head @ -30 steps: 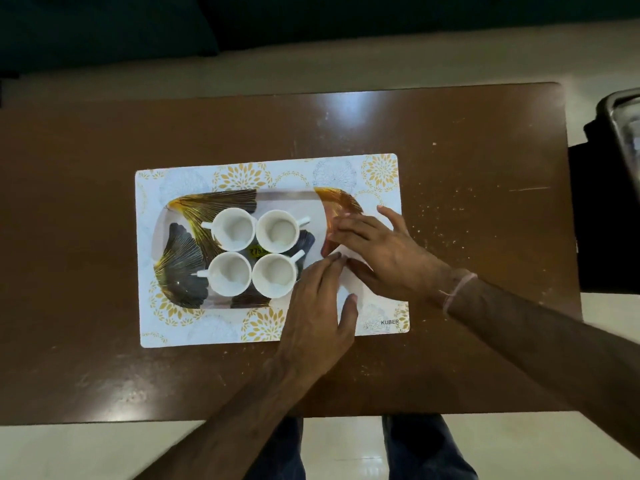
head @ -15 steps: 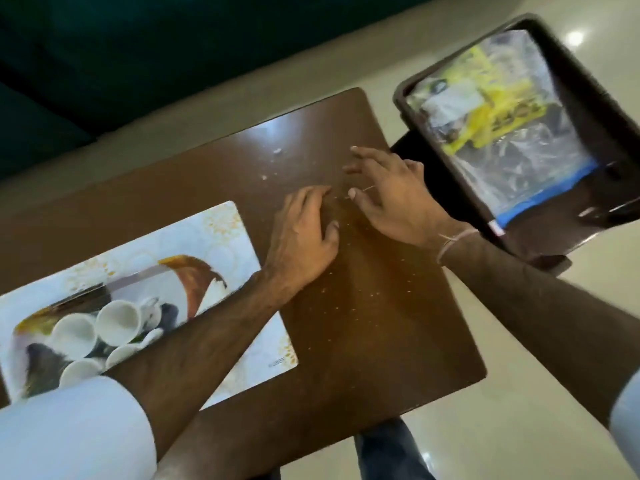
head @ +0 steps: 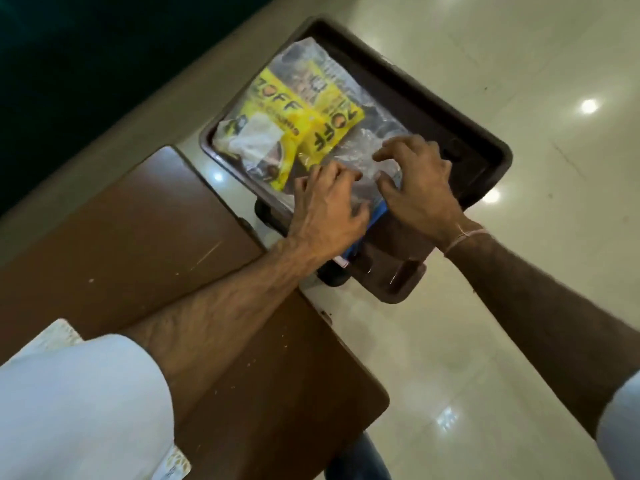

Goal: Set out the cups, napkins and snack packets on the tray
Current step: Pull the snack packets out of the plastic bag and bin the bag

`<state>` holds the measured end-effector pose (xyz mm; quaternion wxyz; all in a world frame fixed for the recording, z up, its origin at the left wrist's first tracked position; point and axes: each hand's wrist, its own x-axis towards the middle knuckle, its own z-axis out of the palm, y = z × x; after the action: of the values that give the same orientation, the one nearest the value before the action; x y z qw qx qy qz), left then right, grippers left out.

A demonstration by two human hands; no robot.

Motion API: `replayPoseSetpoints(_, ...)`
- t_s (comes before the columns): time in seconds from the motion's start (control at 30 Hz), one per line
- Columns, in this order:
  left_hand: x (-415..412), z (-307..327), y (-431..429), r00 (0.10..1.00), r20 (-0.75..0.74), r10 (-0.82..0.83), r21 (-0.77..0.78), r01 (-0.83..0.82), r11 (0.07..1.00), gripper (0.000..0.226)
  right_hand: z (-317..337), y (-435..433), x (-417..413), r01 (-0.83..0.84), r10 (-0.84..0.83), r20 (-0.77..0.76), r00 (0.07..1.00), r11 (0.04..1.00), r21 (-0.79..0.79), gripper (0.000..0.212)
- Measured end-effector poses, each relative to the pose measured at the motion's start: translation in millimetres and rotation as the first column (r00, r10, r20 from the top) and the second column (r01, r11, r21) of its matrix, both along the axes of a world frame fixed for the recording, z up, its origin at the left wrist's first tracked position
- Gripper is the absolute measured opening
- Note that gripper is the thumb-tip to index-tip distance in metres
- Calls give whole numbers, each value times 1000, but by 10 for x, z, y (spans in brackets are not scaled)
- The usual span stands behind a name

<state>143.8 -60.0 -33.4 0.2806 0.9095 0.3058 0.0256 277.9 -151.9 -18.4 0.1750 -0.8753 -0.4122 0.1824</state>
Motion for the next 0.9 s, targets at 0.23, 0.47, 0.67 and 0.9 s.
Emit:
replayPoseSetpoints(0.23,394,-189,-139,969,-242,-43,17,48,999,44,-172,-213,157,503,-476,-257,841,863,48,24)
replayPoseSetpoints(0.47,287,-171,-74,993,-60,97,-102,-103,989,24,-263,-125,-52,843,-662,-694,283,517,-149,22)
replayPoseSetpoints(0.67,287,-166,-90,990,-69,125,-159,-135,978,33,-140,12,-179,851,-430,-901,60,494,-178,32)
replayPoseSetpoints(0.9,341,369,-43,868,344,358,-251,-283,926,12,146,261,-236,791,-173,-984,33,607,-80,26)
